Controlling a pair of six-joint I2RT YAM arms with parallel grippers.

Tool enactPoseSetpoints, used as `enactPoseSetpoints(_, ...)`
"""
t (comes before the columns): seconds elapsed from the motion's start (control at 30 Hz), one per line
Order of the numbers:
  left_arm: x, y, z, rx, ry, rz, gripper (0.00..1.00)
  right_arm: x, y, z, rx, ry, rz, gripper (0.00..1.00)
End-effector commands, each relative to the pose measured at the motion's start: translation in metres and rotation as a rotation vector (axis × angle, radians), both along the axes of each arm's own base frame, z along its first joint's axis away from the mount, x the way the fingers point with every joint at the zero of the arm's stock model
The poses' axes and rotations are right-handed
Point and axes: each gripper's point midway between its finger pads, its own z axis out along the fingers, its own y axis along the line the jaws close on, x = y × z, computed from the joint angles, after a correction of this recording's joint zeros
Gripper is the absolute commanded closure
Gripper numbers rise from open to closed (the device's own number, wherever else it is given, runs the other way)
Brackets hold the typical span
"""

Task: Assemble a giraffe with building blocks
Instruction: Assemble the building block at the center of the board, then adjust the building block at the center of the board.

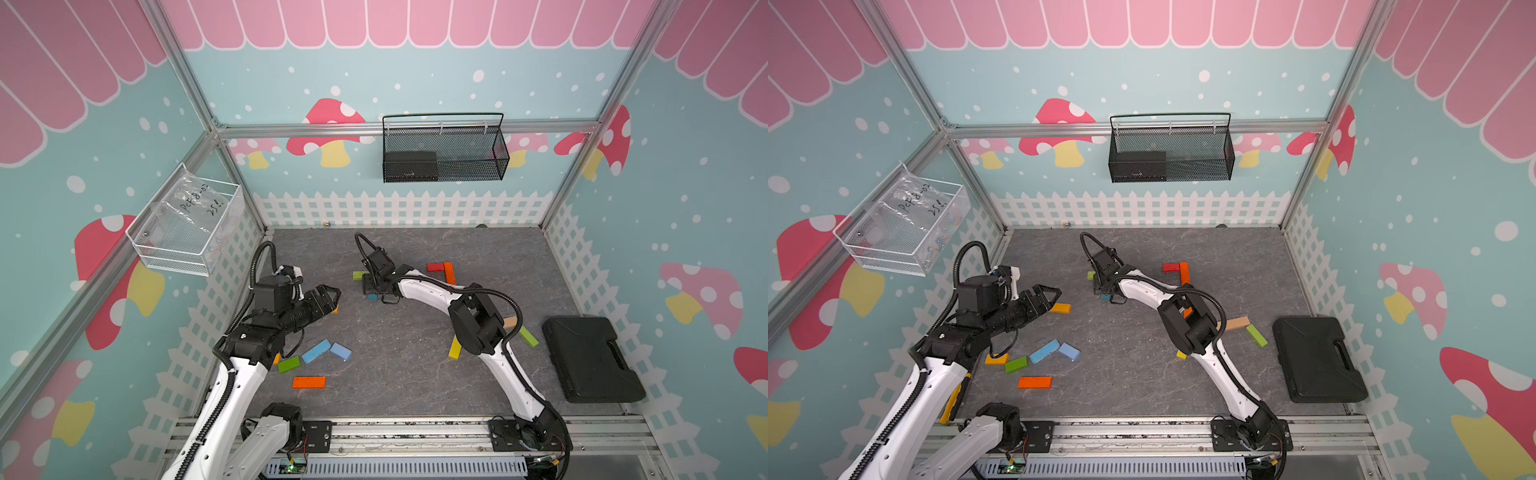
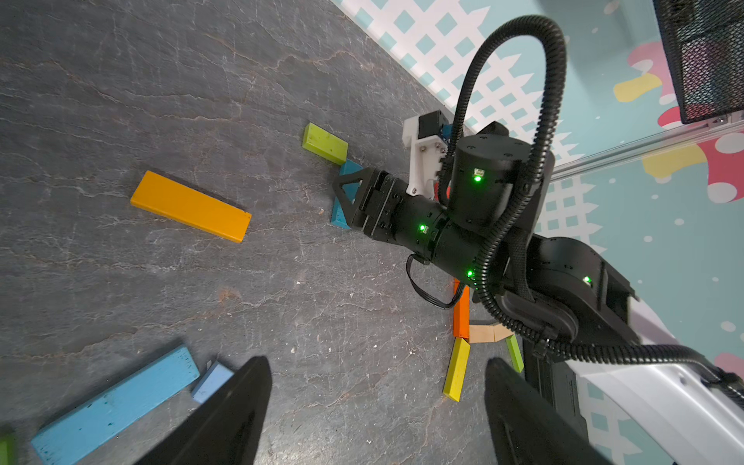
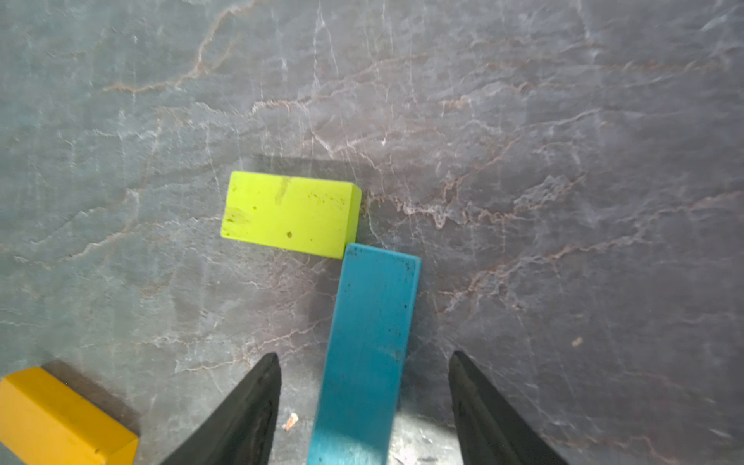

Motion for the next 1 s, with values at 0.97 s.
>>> enactPoseSetpoints(0.97,0.118,-0.1,-0.165,0.44,0.407,-0.217,0.34,-0.047,-0.181,0.157,0.042,-0.23,-0.113,0.33)
